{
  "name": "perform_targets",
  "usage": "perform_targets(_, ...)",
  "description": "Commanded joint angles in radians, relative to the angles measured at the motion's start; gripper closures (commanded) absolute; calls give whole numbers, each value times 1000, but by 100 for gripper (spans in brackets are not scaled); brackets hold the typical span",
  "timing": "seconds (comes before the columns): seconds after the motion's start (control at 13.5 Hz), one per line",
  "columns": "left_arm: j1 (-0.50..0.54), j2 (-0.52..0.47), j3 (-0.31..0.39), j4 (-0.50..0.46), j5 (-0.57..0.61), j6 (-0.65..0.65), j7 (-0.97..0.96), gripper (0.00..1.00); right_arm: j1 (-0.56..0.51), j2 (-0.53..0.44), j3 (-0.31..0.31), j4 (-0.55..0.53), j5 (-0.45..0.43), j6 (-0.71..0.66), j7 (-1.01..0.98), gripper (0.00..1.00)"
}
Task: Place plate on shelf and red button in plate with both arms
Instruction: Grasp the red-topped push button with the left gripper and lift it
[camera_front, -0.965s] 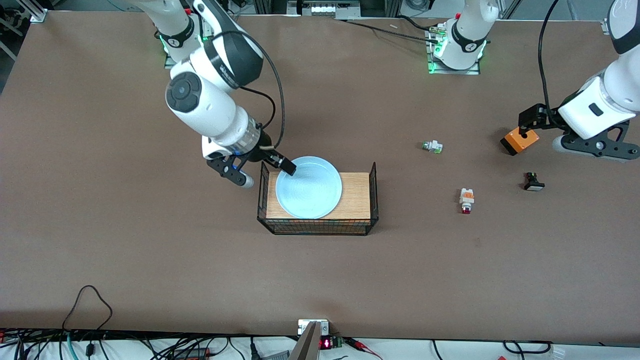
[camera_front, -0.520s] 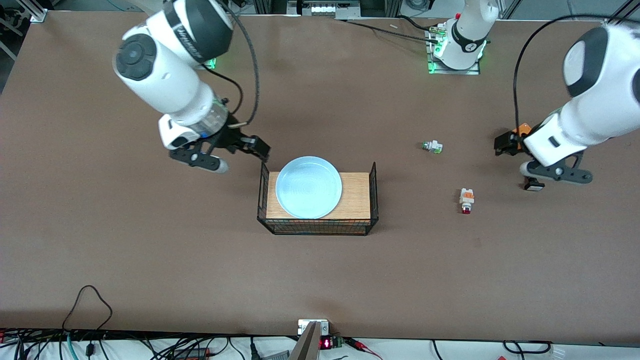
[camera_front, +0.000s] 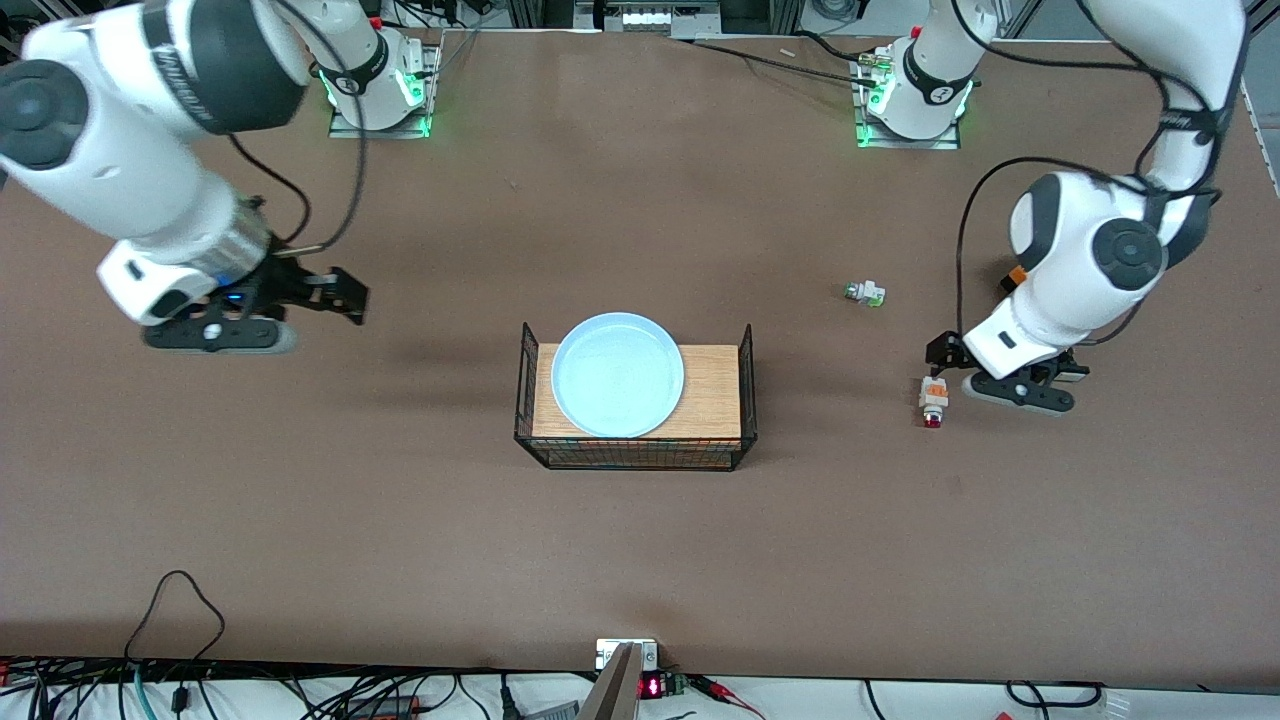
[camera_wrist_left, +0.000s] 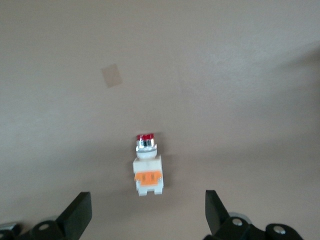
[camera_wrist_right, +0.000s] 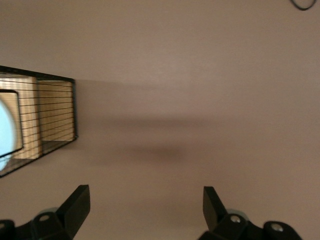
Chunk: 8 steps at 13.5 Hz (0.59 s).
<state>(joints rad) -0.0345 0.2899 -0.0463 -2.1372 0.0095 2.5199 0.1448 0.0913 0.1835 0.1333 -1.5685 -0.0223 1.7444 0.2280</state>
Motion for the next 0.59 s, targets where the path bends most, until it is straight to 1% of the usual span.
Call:
perform_targets(0.0,5,64,0,-18,-14,133,71,0,-15,-24,-82,18,-10,-81,-119,0)
perform_targets(0.15,5,100,0,-39,-14,212,73,0,-10,-39,-161,19,-10,-115,-218,0)
perform_targets(0.22,5,116,0,-55,-16,253,75,0,-10,-45,-190,19,-10,-123,-249,0)
perform_targets(0.37,8,143,2,-58,-16,292,81,0,-19,-49,-205,13,-5,-138,-259,0)
perform_targets(0.52,18,173,2,-72,-14,335,84,0,-21,-90,-215,-48,-5,-100,-259,0)
